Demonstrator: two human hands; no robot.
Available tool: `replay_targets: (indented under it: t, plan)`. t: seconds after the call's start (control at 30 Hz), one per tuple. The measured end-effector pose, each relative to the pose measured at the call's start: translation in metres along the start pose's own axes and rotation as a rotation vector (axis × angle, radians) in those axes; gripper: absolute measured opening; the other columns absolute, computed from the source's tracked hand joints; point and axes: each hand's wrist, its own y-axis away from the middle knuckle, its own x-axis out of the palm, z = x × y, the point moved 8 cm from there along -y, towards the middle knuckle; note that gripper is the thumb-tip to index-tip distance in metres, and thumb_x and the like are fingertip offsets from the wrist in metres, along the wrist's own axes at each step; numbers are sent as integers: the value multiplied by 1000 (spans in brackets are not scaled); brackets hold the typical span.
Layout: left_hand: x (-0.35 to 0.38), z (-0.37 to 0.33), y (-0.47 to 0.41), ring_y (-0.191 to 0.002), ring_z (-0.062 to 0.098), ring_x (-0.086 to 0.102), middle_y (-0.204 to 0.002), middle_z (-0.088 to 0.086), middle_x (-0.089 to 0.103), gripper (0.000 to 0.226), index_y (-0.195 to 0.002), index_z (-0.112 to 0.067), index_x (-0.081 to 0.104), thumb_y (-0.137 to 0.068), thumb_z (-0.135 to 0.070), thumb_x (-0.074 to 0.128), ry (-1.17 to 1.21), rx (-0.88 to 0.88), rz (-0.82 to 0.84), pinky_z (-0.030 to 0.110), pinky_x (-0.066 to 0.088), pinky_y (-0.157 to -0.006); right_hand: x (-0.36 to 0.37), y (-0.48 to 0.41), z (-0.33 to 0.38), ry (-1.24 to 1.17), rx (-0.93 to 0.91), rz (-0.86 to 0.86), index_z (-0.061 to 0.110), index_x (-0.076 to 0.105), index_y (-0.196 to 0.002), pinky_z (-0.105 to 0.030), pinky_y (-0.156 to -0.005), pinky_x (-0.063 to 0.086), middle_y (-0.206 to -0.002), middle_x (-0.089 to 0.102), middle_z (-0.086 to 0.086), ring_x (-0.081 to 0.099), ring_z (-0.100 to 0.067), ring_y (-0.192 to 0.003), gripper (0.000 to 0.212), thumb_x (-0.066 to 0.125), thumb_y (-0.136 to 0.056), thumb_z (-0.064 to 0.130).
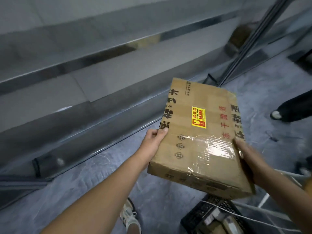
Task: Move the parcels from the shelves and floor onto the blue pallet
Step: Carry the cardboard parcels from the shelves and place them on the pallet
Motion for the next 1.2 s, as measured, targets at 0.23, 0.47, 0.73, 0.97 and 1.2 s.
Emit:
replay_targets:
  t: [0.23, 0.47, 0.73, 0.97, 1.2]
  plan:
    - [-3, -34, 154, -87, 10, 68, -107, -3, 64, 44, -114, -23, 51, -89, -60, 56, -27, 142, -143, 16, 51, -54, -22, 102, 45, 31, -227, 102, 24, 60, -119, -37, -72, 55, -101, 71, -4, 69, -27, -89, 49, 61, -84, 58]
    - [-47, -29, 291, -87, 14, 68, -108, 4, 65, 42, -116, -18, 50, -91, -51, 58, 144, 226, -363, 17, 52, -52, 15, 195, 93, 98, -429, 277, 24, 55, -127, -46, -85, 56, -112, 68, -4, 68, -27, -95, 47, 63, -88, 49]
    - [-141, 63, 428, -102, 5, 63, -122, -16, 59, 48, -131, -44, 44, -88, -51, 62, 365, 346, -693, 24, 54, -75, 140, 300, 90, 270, -603, 560, 49, 59, -101, -22, -56, 53, -95, 70, 19, 71, -5, -80, 26, 67, -78, 60]
    - [-235, 167, 546, -95, -3, 68, -113, -30, 66, 59, -129, -63, 47, -74, -65, 66, 578, 347, -941, 15, 55, -65, 309, 415, 52, 478, -689, 851, 49, 49, -117, -23, -58, 52, -101, 66, 18, 70, -7, -82, 45, 66, -78, 62]
    - [-315, 282, 681, -97, -1, 68, -112, -28, 68, 49, -119, -70, 50, -74, -66, 67, 814, 337, -1244, 15, 55, -67, 479, 567, -18, 665, -755, 1157, 55, 56, -108, -20, -62, 54, -94, 71, 25, 72, -3, -80, 45, 70, -67, 68]
